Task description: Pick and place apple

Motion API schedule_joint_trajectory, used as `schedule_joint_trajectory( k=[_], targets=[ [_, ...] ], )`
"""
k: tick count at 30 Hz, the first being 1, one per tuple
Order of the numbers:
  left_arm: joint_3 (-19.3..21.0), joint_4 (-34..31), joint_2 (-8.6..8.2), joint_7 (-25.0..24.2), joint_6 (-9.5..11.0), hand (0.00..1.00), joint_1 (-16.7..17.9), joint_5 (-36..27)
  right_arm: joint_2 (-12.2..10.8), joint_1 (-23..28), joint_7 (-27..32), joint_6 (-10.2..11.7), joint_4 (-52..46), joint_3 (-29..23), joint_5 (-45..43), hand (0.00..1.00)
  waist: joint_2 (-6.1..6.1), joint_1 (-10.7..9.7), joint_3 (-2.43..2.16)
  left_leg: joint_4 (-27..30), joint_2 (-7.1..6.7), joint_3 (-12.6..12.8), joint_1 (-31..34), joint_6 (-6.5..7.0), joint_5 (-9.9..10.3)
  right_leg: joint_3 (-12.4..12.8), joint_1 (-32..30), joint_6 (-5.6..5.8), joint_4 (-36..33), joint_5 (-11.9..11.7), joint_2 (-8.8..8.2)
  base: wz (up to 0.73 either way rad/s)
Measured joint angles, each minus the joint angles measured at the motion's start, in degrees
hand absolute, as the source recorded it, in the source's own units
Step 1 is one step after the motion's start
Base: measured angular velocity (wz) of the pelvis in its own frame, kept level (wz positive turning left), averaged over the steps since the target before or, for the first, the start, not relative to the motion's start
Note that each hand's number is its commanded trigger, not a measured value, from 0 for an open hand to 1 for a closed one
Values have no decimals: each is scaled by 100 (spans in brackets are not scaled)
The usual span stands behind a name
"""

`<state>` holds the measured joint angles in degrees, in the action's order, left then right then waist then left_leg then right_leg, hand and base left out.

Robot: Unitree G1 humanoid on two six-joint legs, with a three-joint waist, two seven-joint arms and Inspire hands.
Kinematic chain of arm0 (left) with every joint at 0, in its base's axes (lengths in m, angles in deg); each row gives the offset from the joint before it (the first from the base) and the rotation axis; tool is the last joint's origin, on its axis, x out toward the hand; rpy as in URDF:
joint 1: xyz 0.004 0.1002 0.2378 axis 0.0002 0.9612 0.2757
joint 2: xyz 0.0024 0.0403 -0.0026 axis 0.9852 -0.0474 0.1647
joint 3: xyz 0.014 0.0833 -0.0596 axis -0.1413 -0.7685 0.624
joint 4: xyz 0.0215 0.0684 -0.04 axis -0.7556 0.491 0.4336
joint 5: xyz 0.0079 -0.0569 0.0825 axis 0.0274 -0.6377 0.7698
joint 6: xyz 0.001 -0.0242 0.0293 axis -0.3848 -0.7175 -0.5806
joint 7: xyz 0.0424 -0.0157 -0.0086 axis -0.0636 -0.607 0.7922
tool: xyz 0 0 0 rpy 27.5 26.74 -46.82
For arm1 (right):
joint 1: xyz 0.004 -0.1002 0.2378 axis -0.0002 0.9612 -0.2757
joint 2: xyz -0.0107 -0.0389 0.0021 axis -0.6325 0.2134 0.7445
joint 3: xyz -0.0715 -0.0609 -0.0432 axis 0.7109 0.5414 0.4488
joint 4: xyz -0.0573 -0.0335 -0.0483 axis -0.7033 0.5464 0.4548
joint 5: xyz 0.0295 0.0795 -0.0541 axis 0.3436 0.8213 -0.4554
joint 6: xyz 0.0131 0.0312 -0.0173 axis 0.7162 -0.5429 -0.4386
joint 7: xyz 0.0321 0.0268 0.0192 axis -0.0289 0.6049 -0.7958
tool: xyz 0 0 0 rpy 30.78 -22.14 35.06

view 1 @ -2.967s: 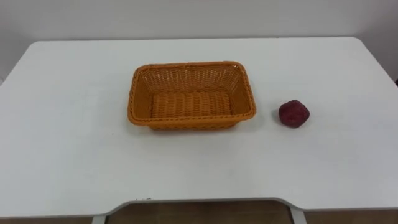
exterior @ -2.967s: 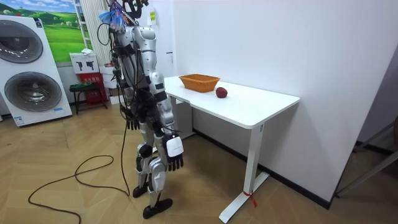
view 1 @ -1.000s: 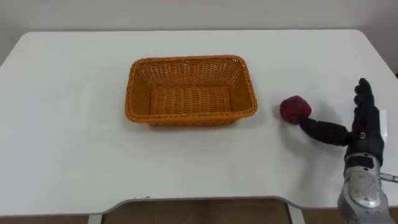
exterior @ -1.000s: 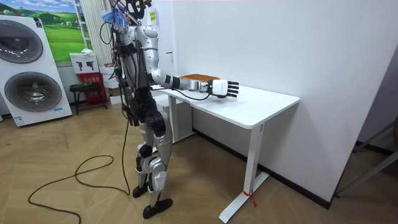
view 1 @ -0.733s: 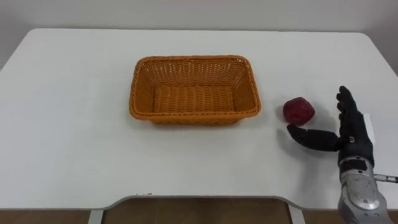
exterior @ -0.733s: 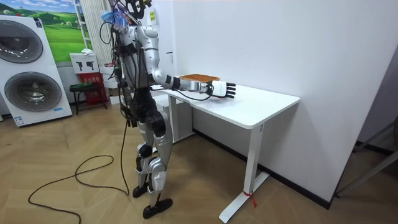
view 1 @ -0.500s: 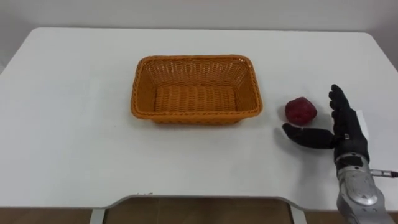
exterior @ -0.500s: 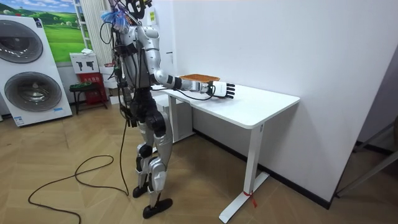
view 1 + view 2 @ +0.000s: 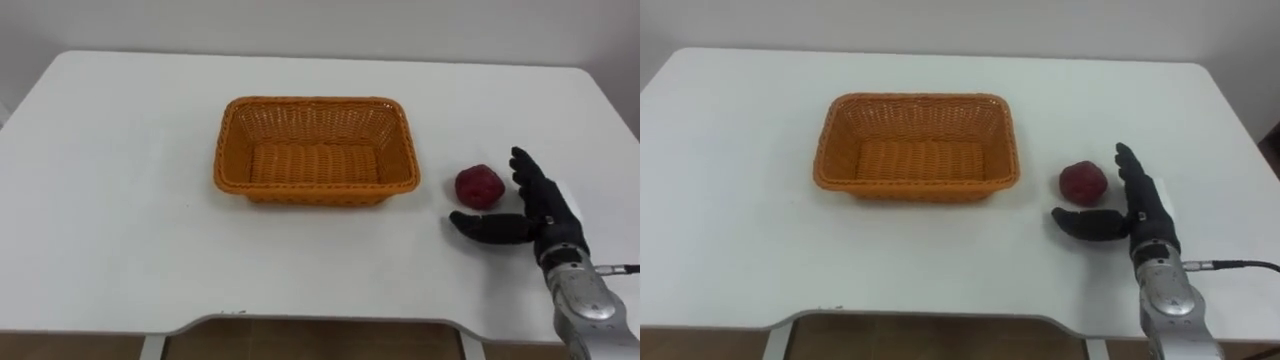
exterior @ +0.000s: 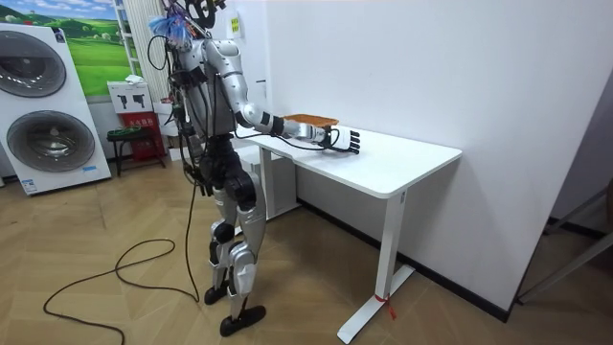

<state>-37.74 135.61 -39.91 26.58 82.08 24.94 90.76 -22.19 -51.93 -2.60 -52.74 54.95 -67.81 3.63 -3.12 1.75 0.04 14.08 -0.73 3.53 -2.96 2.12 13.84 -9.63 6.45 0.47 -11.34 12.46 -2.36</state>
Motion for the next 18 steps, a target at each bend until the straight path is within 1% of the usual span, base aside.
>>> schedule_joint_trajectory(
  k=[2,9,11,12,13,14,16,18],
  targets=[
    [23,1,6,-63,0,0,15,80,108,-12,-124,-16,44,0,-49,0,-20,34,6,15,-5,-51,22,3,-2,-7,10,1,-1,-1,-3,6],
    [39,19,33,-227,-22,0,6,194,194,-337,-273,-17,454,-2,-248,0,-30,44,14,68,-3,-92,84,2,0,-41,-12,5,-24,-3,2,3],
    [39,18,33,-227,-22,0,1,194,262,-411,-334,-39,509,7,-355,0,-29,50,12,71,-4,-102,133,1,0,-44,-55,0,-31,-6,6,0],
    [39,26,33,-227,-23,0,6,194,268,-432,-351,-43,528,7,-420,14,-27,51,13,70,-6,-107,130,2,0,-45,-55,-1,-29,-10,8,0],
    [39,66,36,-224,-25,0,12,194,269,-452,-367,-30,587,7,-564,35,-28,49,12,80,-11,-115,116,2,-1,-48,-35,0,-29,-12,9,0],
    [39,114,38,-220,-25,0,12,194,270,-463,-385,-3,642,6,-653,62,-34,50,13,91,-12,-122,75,2,-1,-52,-1,0,-26,-12,10,0],
    [38,153,38,-220,-27,0,25,197,270,-477,-393,6,698,4,-767,100,-35,51,18,93,-12,-128,36,2,-1,-54,47,0,-15,-12,11,0],
    [36,152,39,-219,-25,0,16,195,290,-500,-322,4,727,-1,-894,100,-46,53,21,93,-11,-153,34,2,-1,-79,56,0,-9,-12,8,4]
  ],
)
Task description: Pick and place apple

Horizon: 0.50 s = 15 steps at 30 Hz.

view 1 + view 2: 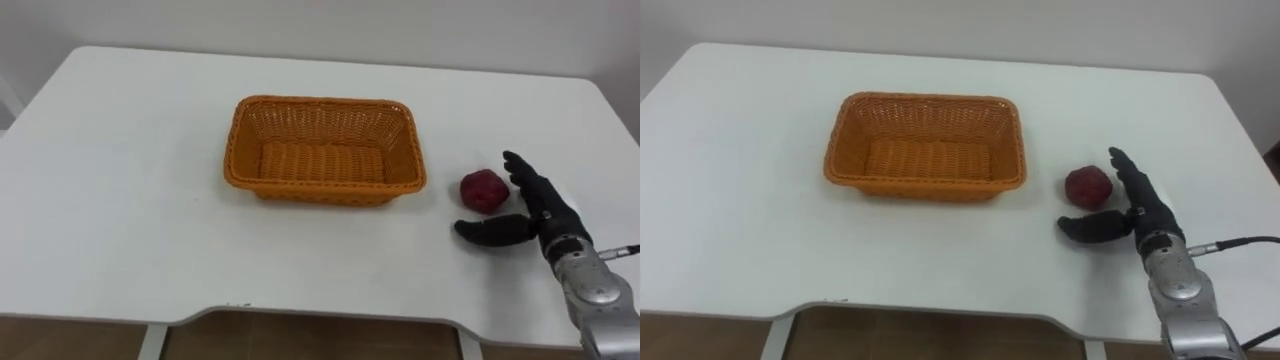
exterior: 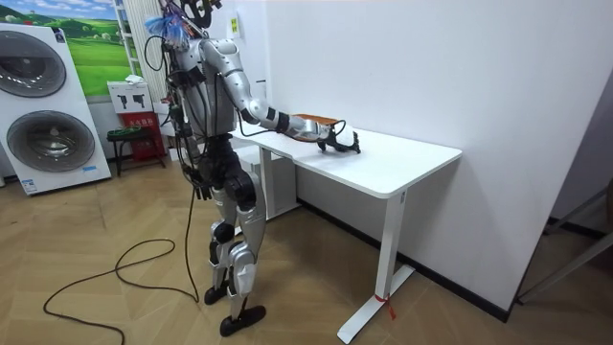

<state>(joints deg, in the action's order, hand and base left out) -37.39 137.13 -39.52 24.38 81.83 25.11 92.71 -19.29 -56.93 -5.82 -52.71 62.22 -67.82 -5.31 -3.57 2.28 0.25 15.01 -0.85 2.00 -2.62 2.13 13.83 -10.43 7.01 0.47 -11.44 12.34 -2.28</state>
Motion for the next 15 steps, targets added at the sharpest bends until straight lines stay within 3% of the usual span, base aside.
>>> schedule_joint_trajectory(
  k=[15],
  targets=[
    [-20,0,12,20,2,0,8,-1,123,-139,254,-18,225,-79,-254,100,-25,163,10,-24,-10,-33,1,-2,1,-53,40,0,-1,0,1,1]
  ],
)
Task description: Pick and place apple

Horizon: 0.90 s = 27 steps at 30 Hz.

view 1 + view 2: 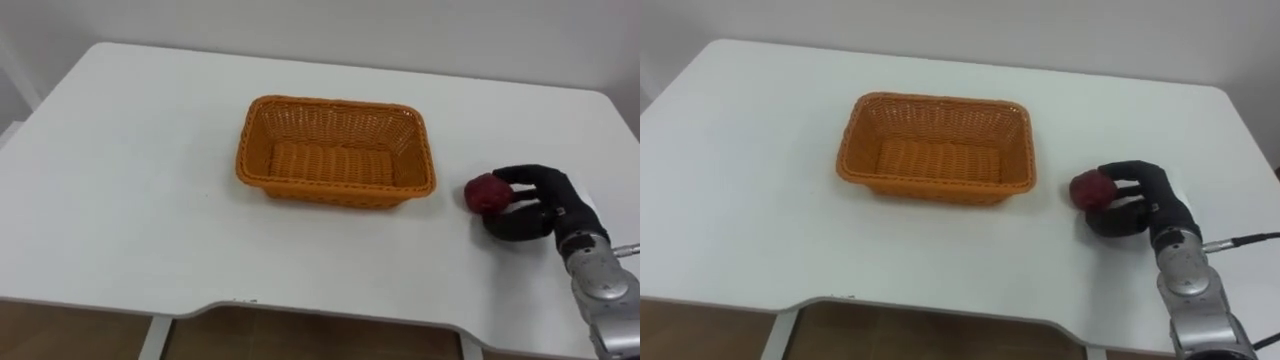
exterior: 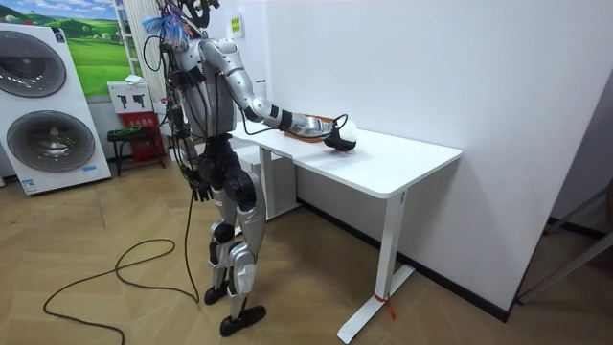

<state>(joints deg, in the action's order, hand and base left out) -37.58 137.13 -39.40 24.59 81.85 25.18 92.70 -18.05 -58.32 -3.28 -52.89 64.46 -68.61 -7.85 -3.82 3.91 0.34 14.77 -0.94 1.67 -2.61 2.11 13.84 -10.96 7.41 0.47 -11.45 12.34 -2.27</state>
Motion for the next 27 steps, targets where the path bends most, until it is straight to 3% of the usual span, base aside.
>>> schedule_joint_trajectory(
  k=[9,13,18,22,24,27],
  targets=[
    [-115,-1,104,68,-5,0,8,-7,-2,5,67,0,-1,92,15,100,-24,-25,-22,-3,-29,-8,-11,0,0,2,6,0,1,0,-3,0],
    [-103,-8,108,76,-43,0,9,-19,-7,12,106,-128,-43,89,228,100,-19,-32,-26,11,-30,-4,-9,1,0,-13,13,1,7,0,-8,0],
    [-111,-4,101,27,-124,0,-17,-5,-43,12,273,-162,-62,83,419,100,73,-33,-44,65,-31,11,-2,1,0,-12,11,1,-8,-1,-12,0],
    [-109,6,10,38,-124,0,7,-9,-162,122,456,-175,-596,66,450,100,299,-107,-59,27,-36,32,-7,4,-2,5,6,3,-13,-1,-19,-2],
    [-104,-1,-44,51,-124,0,42,-7,-200,219,505,-175,-1117,66,568,100,354,-150,-71,-8,-39,37,-29,8,-20,-2,6,5,-21,0,-25,0],
    [-75,-17,-72,85,-121,0,42,-8,-200,218,515,-168,-1584,66,602,100,357,-186,-69,-33,-46,38,-79,2,-63,-7,5,7,-21,3,-33,0]
  ],
)
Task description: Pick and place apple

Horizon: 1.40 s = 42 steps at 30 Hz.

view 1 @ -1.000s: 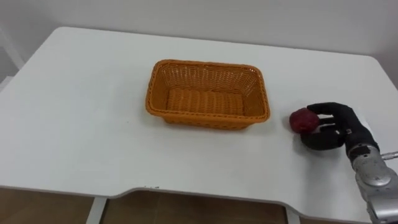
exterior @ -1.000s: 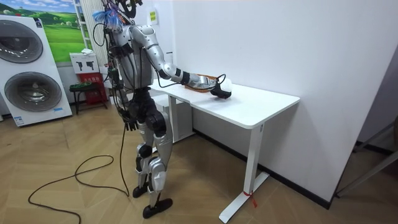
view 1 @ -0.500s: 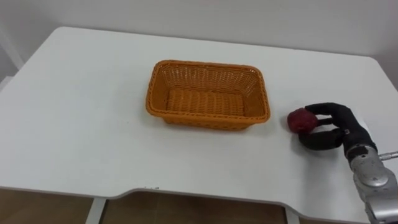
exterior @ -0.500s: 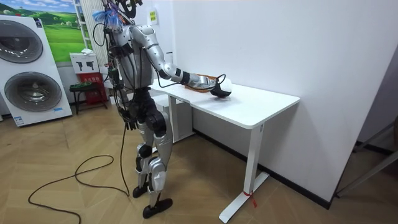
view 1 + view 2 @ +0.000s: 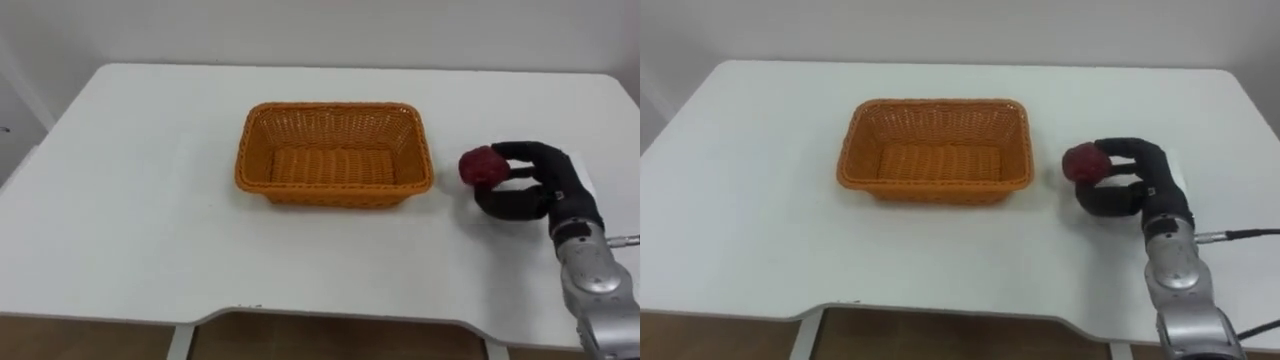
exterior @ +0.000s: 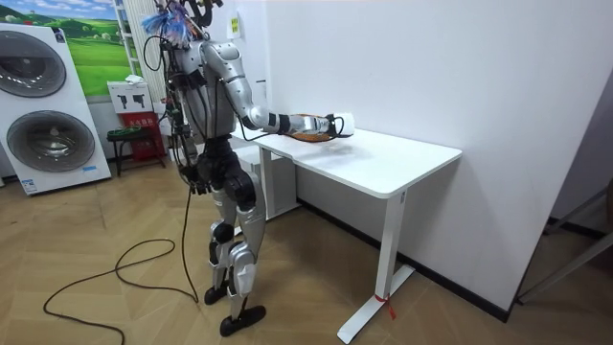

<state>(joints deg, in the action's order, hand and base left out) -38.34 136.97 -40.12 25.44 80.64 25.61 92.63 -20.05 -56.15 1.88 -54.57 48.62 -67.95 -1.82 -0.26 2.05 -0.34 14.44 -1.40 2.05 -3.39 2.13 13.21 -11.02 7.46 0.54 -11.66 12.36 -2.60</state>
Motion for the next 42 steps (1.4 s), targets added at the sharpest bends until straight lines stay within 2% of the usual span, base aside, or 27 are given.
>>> schedule_joint_trajectory(
  k=[2,3,5,6,8,11,13,15,17,18,19,20,21,28,32,41,42],
  targets=[
    [15,-18,-18,24,4,0,0,1,-6,15,-2,2,-382,-1,-10,100,-74,-2,38,-21,0,1,-22,-5,-17,13,4,-2,1,1,1,0],
    [15,-27,-23,26,4,0,3,5,-15,46,-1,2,-510,-3,-33,100,-74,-1,37,-20,0,4,-22,-5,-17,16,5,-2,4,1,2,0],
    [14,-99,-30,91,1,0,18,8,-137,194,-5,5,-1041,-1,-104,100,-174,-1,80,-18,3,20,-16,-5,-16,27,-4,-2,12,1,5,-4],
    [14,-137,-30,115,2,0,17,8,-167,219,-9,5,-1131,-1,-106,100,-204,5,84,-16,5,21,-7,-5,-16,27,-14,-2,11,1,6,0],
    [-53,-147,-30,134,4,0,-6,2,-215,225,-14,5,-1313,50,-72,100,-245,26,61,-4,29,24,23,-1,-13,23,-30,1,4,-2,-5,0],
    [-61,-146,-29,138,5,0,-65,-9,-246,224,-22,9,-1444,195,-78,100,-240,31,57,-8,26,25,24,4,-10,14,-13,11,2,-11,-9,0],
    [-96,-144,-36,141,9,0,-106,-3,-267,225,-84,5,-1513,303,-268,100,-212,63,56,-12,28,32,30,4,-10,24,-26,9,-3,-13,-5,-4],
    [-161,-109,-57,127,25,0,-122,3,-342,227,-229,-6,-1792,453,-633,100,-125,144,25,-33,65,109,76,2,-9,91,-107,-9,-7,-40,20,-17],
    [-166,-73,-75,110,23,0,-115,3,-342,228,-376,-6,-2033,611,-660,87,-47,156,31,-99,65,119,74,-2,-14,141,-139,-12,-6,-43,32,-9],
    [-164,-19,-75,105,24,0,-113,3,-344,228,-451,-4,-2135,703,-660,84,-12,167,16,-104,62,111,74,-5,-16,146,-140,-12,-4,-43,38,-3],
    [-162,6,-74,105,24,0,-112,3,-349,229,-493,-4,-2173,739,-657,55,1,184,8,-102,63,111,69,-8,-18,146,-139,-12,-4,-43,40,0],
    [-163,11,-74,107,24,0,-110,1,-348,229,-554,-4,-2258,810,-654,39,8,227,6,-95,62,108,65,-16,-25,145,-144,-12,-2,-43,43,0],
    [-163,11,-74,109,24,0,-112,2,-348,229,-575,-4,-2292,845,-653,0,4,258,8,-96,61,108,70,-19,-27,145,-149,-12,-2,-43,47,0],
    [-275,7,-68,104,10,0,-183,-8,-400,226,-963,-42,-2339,1342,-656,0,-184,346,26,-96,65,41,99,-34,-36,136,-135,-13,4,-43,62,7],
    [-275,6,-66,93,5,0,-254,-7,-494,223,-1046,-71,-2339,1386,-664,0,-269,447,66,-72,67,18,191,-33,-36,125,-194,-13,11,-43,54,3],
    [-275,9,-66,95,7,0,-284,-47,-509,218,-970,-82,-2253,1384,-590,0,-263,475,79,-83,57,22,202,-33,-35,75,-213,-13,9,-43,56,0],
    [-275,9,-67,101,5,0,-270,-44,-508,218,-933,-93,-2204,1377,-590,0,-239,454,97,-83,58,21,173,-33,-35,76,-188,-13,14,-43,57,0]
  ],
)
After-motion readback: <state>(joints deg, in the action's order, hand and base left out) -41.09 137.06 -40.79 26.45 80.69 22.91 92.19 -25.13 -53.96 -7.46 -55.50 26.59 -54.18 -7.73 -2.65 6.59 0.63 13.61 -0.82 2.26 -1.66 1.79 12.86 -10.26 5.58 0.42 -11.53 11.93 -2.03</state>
